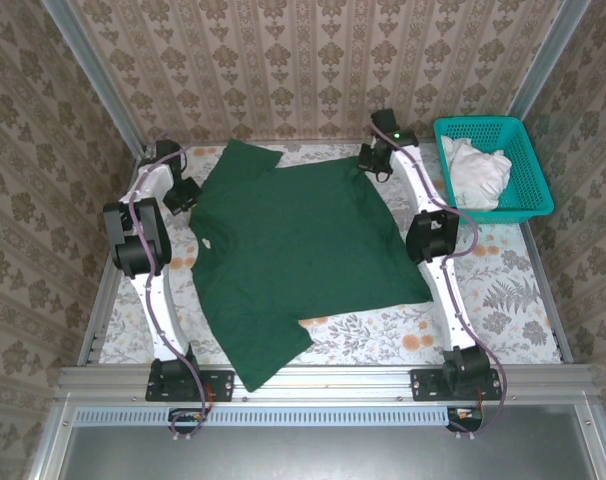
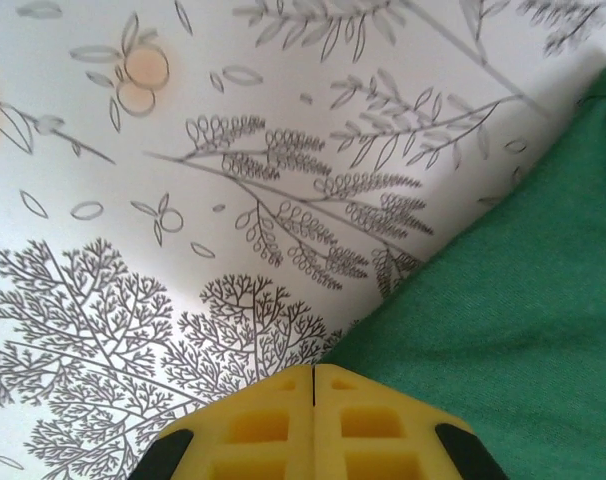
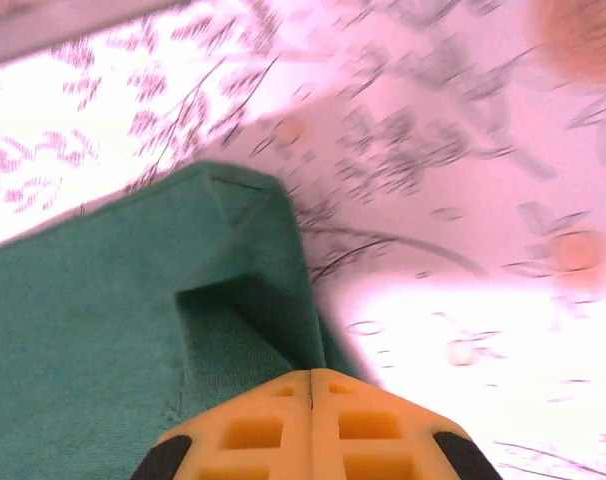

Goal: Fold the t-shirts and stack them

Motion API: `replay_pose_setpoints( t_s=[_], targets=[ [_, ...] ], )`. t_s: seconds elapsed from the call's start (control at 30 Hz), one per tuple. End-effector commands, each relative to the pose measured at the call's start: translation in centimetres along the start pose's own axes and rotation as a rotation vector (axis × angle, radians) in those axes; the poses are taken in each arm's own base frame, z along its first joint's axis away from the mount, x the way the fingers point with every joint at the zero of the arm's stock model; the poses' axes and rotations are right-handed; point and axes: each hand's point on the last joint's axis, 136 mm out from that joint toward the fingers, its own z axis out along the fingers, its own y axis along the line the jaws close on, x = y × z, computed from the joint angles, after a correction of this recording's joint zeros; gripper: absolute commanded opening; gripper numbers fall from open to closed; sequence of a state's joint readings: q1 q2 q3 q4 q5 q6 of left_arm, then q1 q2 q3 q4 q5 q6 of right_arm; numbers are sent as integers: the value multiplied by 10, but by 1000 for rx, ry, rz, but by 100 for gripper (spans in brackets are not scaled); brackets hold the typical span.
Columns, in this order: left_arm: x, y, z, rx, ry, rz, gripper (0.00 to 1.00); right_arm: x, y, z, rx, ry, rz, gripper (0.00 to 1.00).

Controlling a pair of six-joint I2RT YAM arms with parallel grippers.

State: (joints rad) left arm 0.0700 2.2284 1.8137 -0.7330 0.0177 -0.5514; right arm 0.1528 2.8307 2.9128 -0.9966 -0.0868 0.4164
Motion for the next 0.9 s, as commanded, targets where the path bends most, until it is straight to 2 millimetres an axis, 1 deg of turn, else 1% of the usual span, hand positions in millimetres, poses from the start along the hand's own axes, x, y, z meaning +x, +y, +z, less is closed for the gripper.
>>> replay_pose_setpoints(
  t_s=[0.0,0.1,0.2,0.27,0.33,0.4,0.43,0.47,0.5,0.53,0.57,0.6,0.67,0.7,0.73,0.8,0.83,0.87],
  targets=[
    [-21,9,-3,-29,-43,1,0,-31,2,-46,-32,-74,41,0],
    [-34,3,-3,-17,-67,1,0,-45,-20,-48,-14,-107,95,0],
    [-49,-3,-7,-2,-105,0,0,-59,-38,-46,-14,-145,155,0],
    [-61,-5,-11,0,-137,-6,0,-68,-54,-45,-10,-171,206,0],
    [-72,-5,-11,2,-158,-26,0,-76,-70,-48,5,-191,252,0],
    [-82,-5,-12,20,-171,-66,0,-85,-83,-58,14,-215,289,2],
    [-88,-5,-12,37,-178,-88,0,-92,-89,-68,13,-236,300,3],
    [-93,-6,-13,51,-184,-103,0,-98,-91,-77,5,-252,298,5],
    [-99,-8,-16,62,-195,-110,2,-102,-89,-86,-6,-266,288,10],
    [-103,-9,-19,64,-204,-115,12,-106,-86,-94,-18,-275,273,24],
    [-109,-11,-23,72,-216,-119,29,-107,-84,-101,-26,-277,265,44],
    [-112,-13,-26,79,-224,-120,38,-107,-83,-108,-26,-274,262,53],
    [-116,-16,-37,87,-235,-120,57,-102,-84,-122,-8,-254,251,54],
    [-117,-17,-44,89,-239,-121,64,-99,-83,-129,-4,-244,237,54],
    [-117,-17,-52,87,-243,-117,68,-94,-83,-137,5,-228,218,56],
    [-109,-16,-64,78,-237,-107,71,-82,-77,-152,-4,-192,200,54],
    [-102,-14,-71,72,-230,-102,72,-72,-68,-157,-42,-147,181,53],
    [-92,-13,-76,64,-217,-103,71,-58,-59,-162,-59,-94,160,52]
  ],
)
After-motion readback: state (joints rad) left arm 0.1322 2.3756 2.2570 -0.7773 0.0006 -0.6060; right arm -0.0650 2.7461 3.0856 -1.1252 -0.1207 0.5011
